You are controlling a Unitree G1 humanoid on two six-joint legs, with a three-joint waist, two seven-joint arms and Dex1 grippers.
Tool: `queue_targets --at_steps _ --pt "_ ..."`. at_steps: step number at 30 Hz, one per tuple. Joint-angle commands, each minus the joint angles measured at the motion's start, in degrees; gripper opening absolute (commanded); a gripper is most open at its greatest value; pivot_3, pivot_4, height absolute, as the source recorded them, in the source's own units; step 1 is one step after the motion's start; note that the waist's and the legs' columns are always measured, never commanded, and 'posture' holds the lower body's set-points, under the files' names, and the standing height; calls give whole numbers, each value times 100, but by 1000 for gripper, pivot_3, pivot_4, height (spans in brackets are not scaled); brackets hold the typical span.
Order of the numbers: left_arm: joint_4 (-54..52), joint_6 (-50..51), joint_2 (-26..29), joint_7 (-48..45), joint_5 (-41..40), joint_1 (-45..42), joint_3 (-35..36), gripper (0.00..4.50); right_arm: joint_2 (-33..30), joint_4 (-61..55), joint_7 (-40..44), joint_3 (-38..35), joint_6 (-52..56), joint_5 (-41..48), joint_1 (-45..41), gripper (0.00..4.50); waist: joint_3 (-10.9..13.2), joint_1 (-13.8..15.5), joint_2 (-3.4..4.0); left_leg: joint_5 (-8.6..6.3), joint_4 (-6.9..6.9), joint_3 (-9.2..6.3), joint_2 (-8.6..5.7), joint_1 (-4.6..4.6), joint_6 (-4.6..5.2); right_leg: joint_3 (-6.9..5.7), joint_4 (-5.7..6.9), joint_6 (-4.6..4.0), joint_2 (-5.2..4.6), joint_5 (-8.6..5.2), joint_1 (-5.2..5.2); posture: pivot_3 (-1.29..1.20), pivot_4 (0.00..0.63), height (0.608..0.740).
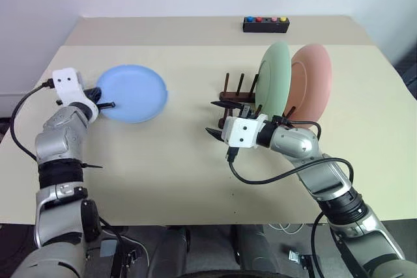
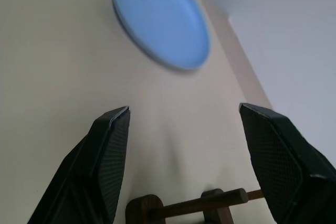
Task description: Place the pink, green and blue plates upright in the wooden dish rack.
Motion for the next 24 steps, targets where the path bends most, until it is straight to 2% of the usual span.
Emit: queue_targets --at_steps 1,3,8,24 --pt "-1272 -303 -55 -61 248 197 -482 18 132 -187 -124 -74 49 -78 -149 3370 0 2 0 0 0 0 0 0 0 0 0 0 0 0 0 0 150 740" --pt "-1738 -431 -128 26 471 247 -774 18 189 -150 -144 -38 58 -127 -181 3370 0 5 0 0 0 0 0 0 -1 0 0 -1 0 1 0 0 150 740" --pt "-2686 -327 -472 110 445 89 -1089 18 217 -35 -199 19 -25 -366 -232 3370 1 2 -1 1 0 0 0 0 -1 0 -2 -1 0 1 1 0 150 740" --pt "-3638 620 -728 -73 377 -397 -1679 18 420 239 -556 23 -203 -780 -555 3370 2 -13 -1 1 -1 1 0 1 -1 0 -3 -1 2 1 1 0 150 740"
